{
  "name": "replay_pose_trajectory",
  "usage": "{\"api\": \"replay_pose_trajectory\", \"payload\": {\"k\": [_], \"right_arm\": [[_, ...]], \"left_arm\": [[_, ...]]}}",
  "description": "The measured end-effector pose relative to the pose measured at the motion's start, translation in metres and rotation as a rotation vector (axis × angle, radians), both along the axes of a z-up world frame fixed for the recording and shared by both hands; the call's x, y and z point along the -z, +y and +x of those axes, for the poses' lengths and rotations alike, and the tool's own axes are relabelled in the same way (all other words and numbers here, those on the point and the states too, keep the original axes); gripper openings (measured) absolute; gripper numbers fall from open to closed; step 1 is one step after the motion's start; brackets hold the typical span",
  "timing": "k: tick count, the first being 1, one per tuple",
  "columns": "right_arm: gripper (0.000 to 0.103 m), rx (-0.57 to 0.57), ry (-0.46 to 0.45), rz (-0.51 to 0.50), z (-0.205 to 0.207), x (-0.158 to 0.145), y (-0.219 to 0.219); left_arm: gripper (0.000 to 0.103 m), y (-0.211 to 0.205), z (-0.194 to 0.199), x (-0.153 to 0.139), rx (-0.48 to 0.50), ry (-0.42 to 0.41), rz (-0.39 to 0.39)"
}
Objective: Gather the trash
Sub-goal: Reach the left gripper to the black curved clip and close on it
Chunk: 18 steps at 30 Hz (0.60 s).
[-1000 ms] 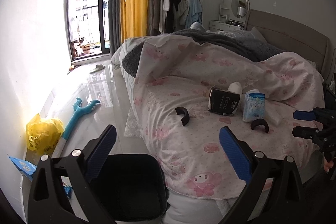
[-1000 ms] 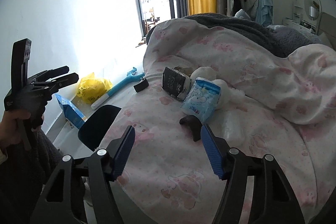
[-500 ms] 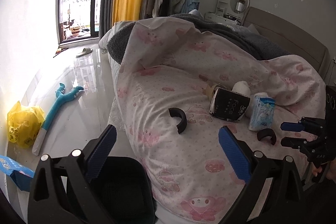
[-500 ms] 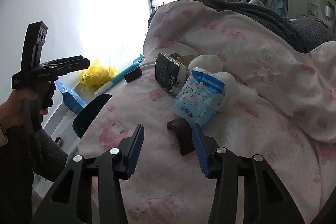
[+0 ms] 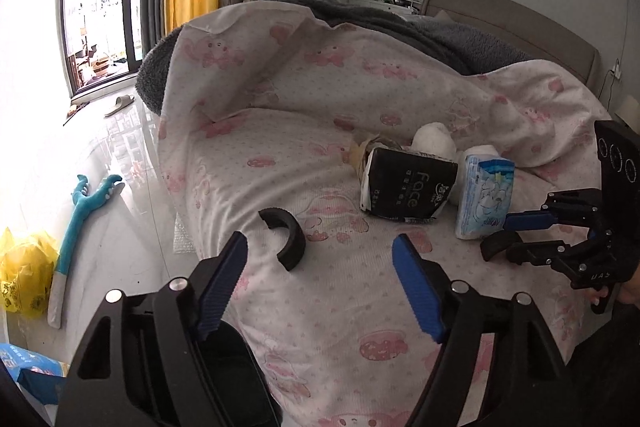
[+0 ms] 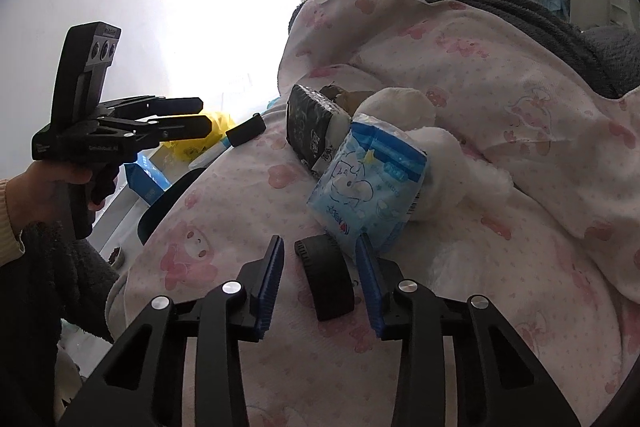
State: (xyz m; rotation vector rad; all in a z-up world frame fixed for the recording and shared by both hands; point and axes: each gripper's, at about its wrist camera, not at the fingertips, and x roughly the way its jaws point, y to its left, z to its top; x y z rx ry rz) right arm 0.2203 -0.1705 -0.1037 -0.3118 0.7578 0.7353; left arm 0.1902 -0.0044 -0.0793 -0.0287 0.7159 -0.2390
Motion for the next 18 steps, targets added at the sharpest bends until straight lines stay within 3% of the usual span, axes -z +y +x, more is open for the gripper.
{"api": "replay_pose_trajectory", "payload": {"k": [13,15,18], "right_arm": [[0.026,-0.015,0.030,-0.028,-0.003,0.005,-0.004],[0.024,-0.015,0.022,-0.042,-0.005,0.005,-0.002],[0.020,-0.020,0.015,-0.046,-0.007,0.001,-0.001]], "left_arm": [[0.065,0.005,0.032,0.017,-0.046,0.059,-0.039],[0.054,0.005,0.036,0.021,-0.049,0.074,-0.057],[0.050,0.006,0.042,0.027,-0.053,0.095,-0.078]]}}
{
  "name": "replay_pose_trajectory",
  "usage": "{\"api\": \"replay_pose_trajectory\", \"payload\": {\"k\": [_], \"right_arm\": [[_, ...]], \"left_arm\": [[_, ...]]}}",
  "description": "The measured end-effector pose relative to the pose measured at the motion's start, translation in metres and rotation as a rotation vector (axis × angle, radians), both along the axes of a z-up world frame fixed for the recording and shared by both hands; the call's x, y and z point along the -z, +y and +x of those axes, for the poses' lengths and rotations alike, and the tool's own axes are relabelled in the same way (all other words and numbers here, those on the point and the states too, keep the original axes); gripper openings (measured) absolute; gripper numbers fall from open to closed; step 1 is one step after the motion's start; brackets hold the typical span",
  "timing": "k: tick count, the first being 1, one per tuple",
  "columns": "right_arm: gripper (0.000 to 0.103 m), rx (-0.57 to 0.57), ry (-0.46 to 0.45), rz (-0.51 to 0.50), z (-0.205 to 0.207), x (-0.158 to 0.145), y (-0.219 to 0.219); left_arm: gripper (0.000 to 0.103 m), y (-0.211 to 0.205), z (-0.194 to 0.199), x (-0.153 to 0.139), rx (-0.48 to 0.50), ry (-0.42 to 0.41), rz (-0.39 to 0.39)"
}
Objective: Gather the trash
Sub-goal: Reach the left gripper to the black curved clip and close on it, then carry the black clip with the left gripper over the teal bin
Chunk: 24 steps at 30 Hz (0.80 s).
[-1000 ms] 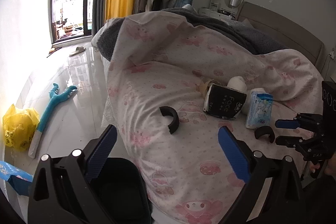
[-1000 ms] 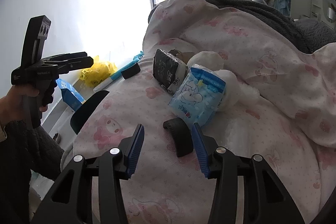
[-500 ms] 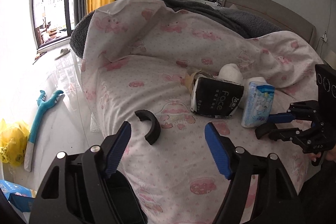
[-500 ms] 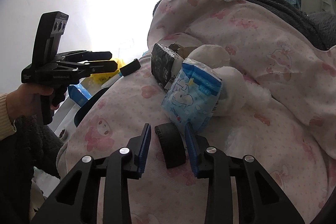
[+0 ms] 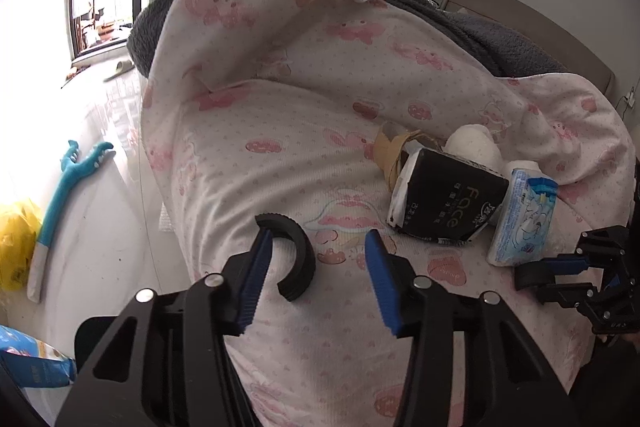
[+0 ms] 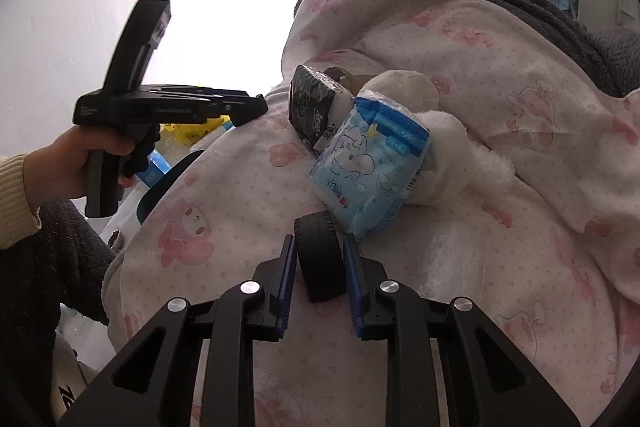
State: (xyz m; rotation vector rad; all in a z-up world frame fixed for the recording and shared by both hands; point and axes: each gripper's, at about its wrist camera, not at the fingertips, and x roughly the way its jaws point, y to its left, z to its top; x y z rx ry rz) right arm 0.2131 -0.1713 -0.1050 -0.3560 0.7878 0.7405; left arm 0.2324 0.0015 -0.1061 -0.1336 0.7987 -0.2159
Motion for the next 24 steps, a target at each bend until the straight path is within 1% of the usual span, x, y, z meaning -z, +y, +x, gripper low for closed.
{"api": "replay_pose_trajectory", "payload": {"k": [2,6,10,12,14,15,20,24], "right_arm": [[0.020,-0.008,0.002,0.014,-0.002,-0.004,0.001],[0.020,-0.022,0.018,0.047,-0.005,-0.010,0.003],[0.020,-0.030,0.032,0.074,-0.005,-0.014,0.010],[0.020,-0.036,0.035,0.102,-0.006,-0.018,0.014],[0.020,-0.038,0.037,0.127,-0.006,-0.021,0.017],[0.020,-0.036,0.039,0.134,-0.005,-0.021,0.019],[0.020,-0.027,0.041,0.141,0.000,-0.021,0.035],[0.020,-0.022,0.044,0.163,0.006,-0.022,0.052]], "left_arm": [[0.047,0.001,0.003,0.002,-0.011,0.009,-0.004],[0.033,0.003,0.007,0.005,-0.028,0.022,-0.030],[0.026,0.005,0.007,0.007,-0.033,0.042,-0.047],[0.019,0.005,0.006,0.006,-0.038,0.044,-0.048],[0.018,0.006,0.006,0.005,-0.037,0.044,-0.056],[0.015,0.007,0.005,0.005,-0.036,0.045,-0.059],[0.014,0.007,0.000,0.005,-0.015,0.051,-0.049],[0.014,0.015,-0.004,0.004,-0.009,0.051,-0.072]]}}
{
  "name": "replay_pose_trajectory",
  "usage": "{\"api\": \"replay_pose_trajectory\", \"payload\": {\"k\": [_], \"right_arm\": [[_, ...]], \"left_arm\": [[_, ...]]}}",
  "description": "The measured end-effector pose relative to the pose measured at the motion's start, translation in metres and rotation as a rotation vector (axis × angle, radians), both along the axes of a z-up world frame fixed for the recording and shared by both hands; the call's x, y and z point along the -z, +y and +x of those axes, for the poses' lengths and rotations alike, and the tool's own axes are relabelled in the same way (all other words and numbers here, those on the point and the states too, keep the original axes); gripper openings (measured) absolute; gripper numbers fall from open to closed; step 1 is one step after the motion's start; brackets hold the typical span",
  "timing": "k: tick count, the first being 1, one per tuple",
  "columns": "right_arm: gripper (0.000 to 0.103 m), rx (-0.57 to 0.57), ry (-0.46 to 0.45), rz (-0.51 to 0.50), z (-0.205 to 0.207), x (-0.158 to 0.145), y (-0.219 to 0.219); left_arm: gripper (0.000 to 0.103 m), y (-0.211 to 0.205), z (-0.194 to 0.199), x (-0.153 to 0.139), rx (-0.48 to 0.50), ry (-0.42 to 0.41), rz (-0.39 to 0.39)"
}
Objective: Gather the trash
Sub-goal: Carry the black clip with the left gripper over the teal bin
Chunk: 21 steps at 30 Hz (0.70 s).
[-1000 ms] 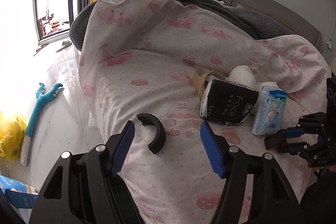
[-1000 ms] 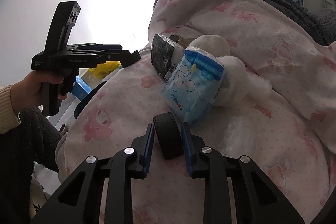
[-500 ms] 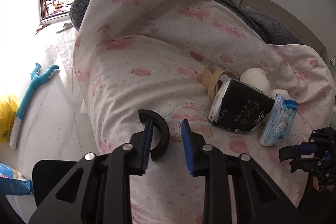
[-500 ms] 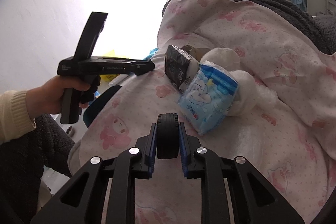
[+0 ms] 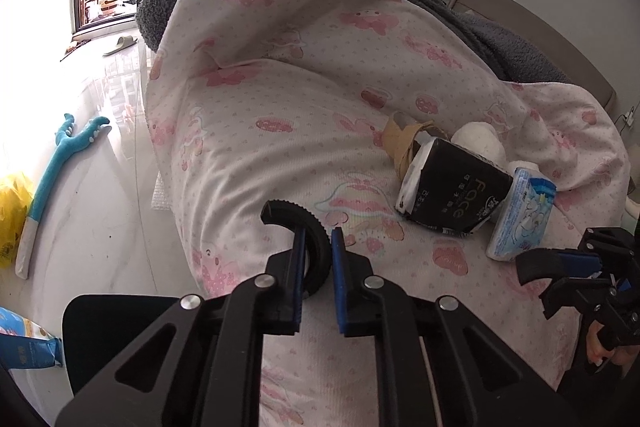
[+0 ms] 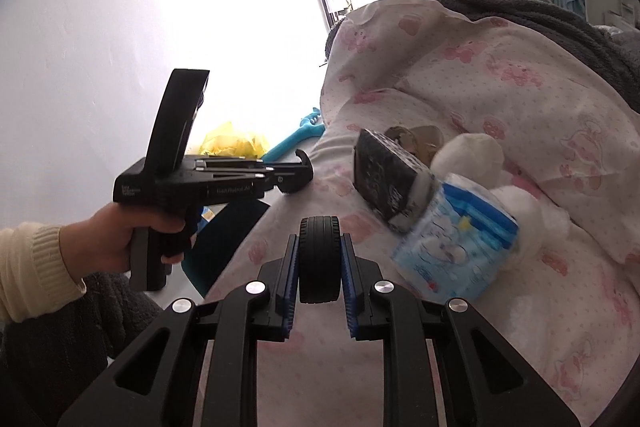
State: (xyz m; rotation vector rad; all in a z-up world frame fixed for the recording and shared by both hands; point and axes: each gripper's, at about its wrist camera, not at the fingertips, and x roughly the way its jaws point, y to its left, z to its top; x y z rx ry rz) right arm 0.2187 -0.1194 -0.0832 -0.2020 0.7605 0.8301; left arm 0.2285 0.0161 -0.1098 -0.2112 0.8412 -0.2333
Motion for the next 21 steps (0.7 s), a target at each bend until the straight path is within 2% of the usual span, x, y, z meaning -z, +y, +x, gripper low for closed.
{"api": "replay_pose_trajectory", "payload": {"k": [6,10,21], "right_arm": [[0.020,0.011,0.006,0.019,0.007,-0.001,0.030],[0.020,0.025,0.009,0.014,0.009,0.000,0.051],[0.020,0.035,0.038,-0.007,0.016,0.013,0.119]], "left_arm": [[0.014,0.014,-0.009,-0.008,0.003,-0.027,-0.011],[0.014,0.027,-0.016,-0.008,-0.015,-0.021,0.012],[0.014,0.075,-0.038,0.018,-0.068,0.068,0.082]]}}
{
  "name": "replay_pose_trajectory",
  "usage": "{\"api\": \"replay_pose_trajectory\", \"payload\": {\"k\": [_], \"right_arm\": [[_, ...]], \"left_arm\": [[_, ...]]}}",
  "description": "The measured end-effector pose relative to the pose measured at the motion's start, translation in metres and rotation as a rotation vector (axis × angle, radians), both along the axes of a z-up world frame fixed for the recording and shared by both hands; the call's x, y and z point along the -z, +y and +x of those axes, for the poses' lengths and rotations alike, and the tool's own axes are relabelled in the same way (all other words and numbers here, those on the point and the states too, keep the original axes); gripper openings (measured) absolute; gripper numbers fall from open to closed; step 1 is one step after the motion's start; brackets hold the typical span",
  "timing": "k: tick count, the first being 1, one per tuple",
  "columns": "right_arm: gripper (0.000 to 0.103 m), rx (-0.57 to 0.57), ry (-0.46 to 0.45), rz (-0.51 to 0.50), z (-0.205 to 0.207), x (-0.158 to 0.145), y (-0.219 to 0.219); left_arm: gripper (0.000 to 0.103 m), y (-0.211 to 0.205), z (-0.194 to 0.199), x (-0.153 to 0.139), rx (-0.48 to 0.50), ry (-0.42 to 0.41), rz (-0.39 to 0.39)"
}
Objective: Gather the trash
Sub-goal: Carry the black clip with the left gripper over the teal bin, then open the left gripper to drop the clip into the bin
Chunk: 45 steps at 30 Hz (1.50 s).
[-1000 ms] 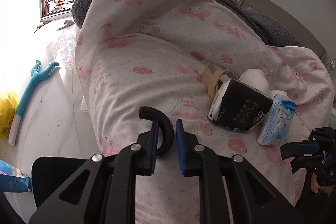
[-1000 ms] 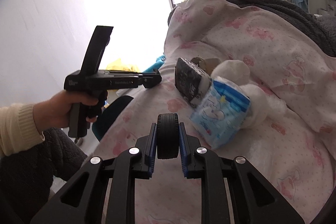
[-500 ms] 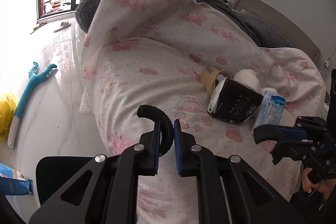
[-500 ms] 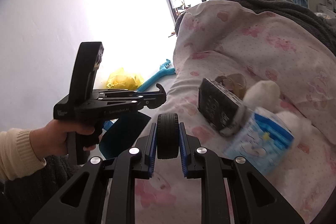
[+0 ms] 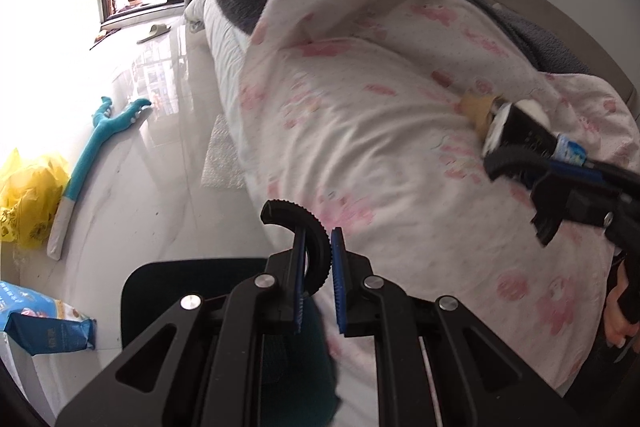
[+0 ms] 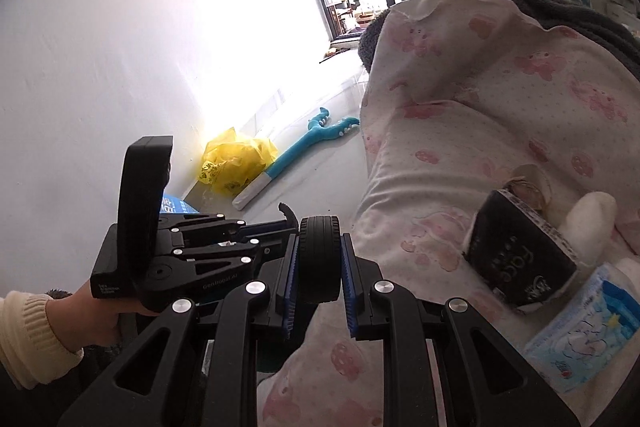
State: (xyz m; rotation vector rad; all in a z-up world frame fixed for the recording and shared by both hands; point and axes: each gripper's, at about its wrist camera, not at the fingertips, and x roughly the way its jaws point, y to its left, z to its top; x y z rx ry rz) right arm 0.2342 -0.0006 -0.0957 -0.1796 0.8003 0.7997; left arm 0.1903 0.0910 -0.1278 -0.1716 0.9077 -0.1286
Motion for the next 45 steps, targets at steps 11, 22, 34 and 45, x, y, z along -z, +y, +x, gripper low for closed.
{"api": "replay_pose_trajectory", "payload": {"k": [11,22,34,45], "right_arm": [[0.020,-0.035,0.039,-0.059,-0.009,0.029,0.070],[0.020,-0.062,0.113,-0.112,-0.013,0.062,0.114],[0.020,-0.026,0.213,-0.160,0.000,0.099,0.138],[0.020,0.004,0.260,-0.226,0.008,0.141,0.167]], "left_arm": [[0.014,0.062,-0.023,0.052,-0.067,0.194,0.015],[0.014,0.092,-0.045,0.092,-0.080,0.371,-0.043],[0.050,0.110,-0.067,0.094,-0.084,0.386,-0.043],[0.070,0.133,-0.087,0.047,-0.146,0.178,0.040]]}}
